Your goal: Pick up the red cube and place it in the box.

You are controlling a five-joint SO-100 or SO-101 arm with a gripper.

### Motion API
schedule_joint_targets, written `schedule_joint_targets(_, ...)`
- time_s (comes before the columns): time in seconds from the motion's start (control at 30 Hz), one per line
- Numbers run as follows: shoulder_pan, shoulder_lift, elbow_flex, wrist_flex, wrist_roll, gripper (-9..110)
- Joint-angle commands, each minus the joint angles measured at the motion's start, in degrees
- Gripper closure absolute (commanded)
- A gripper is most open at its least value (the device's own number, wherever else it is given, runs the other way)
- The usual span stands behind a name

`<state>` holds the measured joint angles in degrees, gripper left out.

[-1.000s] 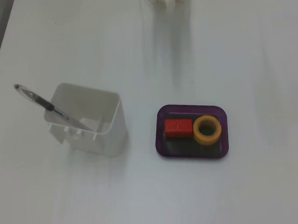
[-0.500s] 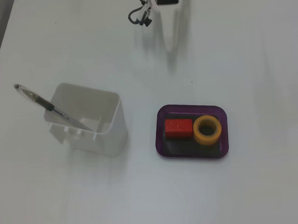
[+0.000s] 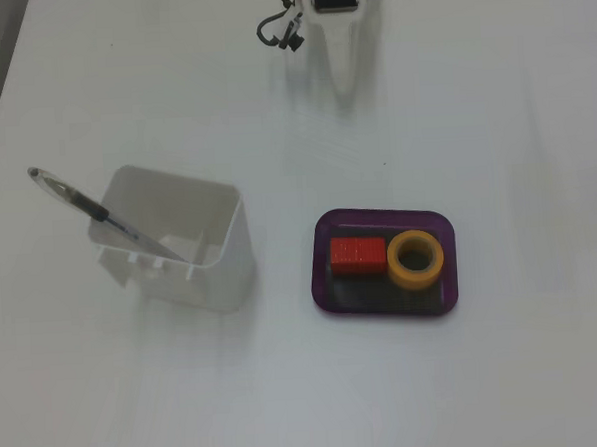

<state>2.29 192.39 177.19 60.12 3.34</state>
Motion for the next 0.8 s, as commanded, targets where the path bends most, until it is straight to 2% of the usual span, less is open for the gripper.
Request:
schedule_joint_targets(0.0,-0.35,5.10,0.53,0.18,0.62,101)
schedule_joint_targets(0.77,-0.26,5.10,0.44,0.18,0.00,101)
